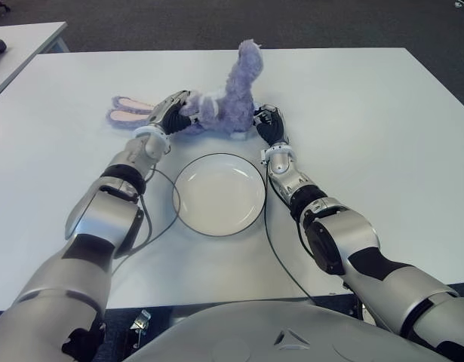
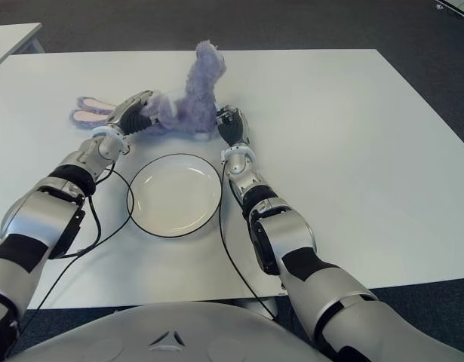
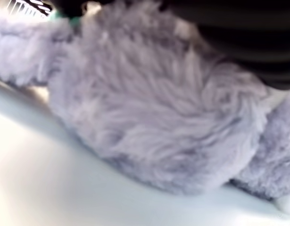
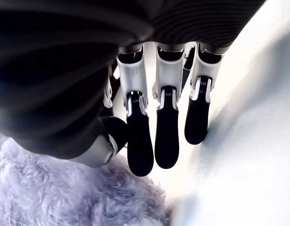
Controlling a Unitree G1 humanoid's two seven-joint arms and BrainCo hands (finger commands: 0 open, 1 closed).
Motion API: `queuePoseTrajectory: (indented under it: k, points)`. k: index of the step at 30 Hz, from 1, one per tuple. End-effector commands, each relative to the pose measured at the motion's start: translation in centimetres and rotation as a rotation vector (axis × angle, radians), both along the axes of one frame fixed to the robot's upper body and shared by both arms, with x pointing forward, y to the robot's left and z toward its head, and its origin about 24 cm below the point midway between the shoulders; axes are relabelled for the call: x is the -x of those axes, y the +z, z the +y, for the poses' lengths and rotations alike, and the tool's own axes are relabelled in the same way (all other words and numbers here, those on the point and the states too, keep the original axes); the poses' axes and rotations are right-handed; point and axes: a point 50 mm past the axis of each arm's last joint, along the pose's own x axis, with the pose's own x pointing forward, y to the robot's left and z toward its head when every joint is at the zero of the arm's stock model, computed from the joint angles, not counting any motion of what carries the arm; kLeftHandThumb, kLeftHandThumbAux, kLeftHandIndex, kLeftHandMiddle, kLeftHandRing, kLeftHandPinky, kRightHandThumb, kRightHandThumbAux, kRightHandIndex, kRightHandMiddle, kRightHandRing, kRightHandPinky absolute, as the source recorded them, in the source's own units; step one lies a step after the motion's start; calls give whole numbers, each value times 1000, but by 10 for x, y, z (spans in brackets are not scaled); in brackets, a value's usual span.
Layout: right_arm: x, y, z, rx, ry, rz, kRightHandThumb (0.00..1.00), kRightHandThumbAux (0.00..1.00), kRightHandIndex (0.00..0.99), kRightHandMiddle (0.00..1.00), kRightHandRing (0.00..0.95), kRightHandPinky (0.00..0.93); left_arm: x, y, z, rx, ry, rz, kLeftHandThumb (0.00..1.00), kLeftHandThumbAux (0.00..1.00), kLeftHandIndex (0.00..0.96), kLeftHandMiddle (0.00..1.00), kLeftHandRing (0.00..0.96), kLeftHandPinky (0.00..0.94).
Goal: Put the doll into the plate.
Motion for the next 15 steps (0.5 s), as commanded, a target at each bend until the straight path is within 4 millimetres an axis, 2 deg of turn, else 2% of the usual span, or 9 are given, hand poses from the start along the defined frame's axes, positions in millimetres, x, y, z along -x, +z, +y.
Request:
queuePoseTrajectory:
  k: [1,8,15]
  points:
    - [65,-85,22,14,13,395,697,735,410,799,845,861,28,-53,11,-37,60,285,529,366,98,98,127,135]
    - [65,-85,21,5,11,394,699,735,411,803,851,863,28,-55,11,-14,86,322,613,377,145,182,195,96]
    - [65,-84,22,-15,11,397,700,735,411,806,851,862,29,-57,13,-40,95,327,648,378,231,286,274,226]
